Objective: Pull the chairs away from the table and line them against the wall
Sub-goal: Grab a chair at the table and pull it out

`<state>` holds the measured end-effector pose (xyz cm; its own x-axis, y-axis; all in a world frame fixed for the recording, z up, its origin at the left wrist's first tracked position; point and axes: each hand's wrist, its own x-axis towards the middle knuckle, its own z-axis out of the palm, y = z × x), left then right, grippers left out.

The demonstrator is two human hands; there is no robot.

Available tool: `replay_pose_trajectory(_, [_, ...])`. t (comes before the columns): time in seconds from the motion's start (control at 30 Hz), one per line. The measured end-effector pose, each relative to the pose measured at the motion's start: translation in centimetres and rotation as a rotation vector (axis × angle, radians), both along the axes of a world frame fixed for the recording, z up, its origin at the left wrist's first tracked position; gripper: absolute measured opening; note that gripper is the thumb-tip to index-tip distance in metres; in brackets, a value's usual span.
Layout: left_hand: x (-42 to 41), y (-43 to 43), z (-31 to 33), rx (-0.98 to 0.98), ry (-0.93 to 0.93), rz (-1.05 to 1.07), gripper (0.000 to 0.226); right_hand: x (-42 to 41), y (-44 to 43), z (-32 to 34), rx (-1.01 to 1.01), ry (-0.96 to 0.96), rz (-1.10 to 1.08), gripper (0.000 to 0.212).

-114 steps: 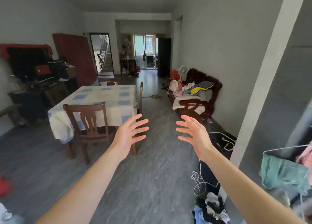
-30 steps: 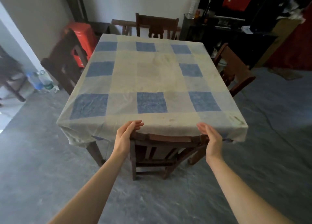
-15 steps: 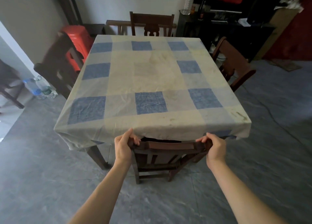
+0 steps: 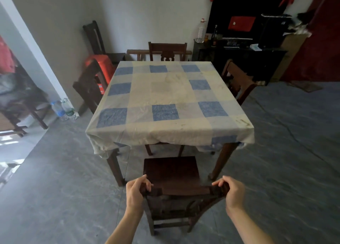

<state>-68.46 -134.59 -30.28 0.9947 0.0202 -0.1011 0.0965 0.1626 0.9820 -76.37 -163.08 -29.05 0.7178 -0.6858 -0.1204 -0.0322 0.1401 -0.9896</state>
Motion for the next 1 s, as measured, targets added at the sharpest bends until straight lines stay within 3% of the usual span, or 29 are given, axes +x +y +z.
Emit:
replay_pose_trajectory(0.23, [-7.2,1.9,1.0,-0.013,0.030,0.008,0.057,-7.3,2.1,0.0,0.009,0.015,0.011,0.050])
replay_pose_trajectory(0.53, [-10.4,3.8,1.0,-0.012,0.052,-0.007,0.054,-10.8,3.7,-0.9,-0.011,0.047,0.013,0.045])
replay_pose_trajectory(0.7, [-10.0,4.6,0.8,0.006,0.098,-0.130,0.047,-11.1,3.1,-0.6,-0.028,0.095,0.102,0.047])
replay_pose_trajectory(0.87, [-8.7,5.5,4.1,-0.023,0.104,-0.228,0.026,-10.7,2.4,2.9,-0.014,0.068,0.247,0.034])
replay_pose_trajectory(1.0, [-6.8,4.4,8.1,-0.130,0.065,-0.213,0.036,-9.3,1.7,6.6,0.062,0.022,0.275,0.032])
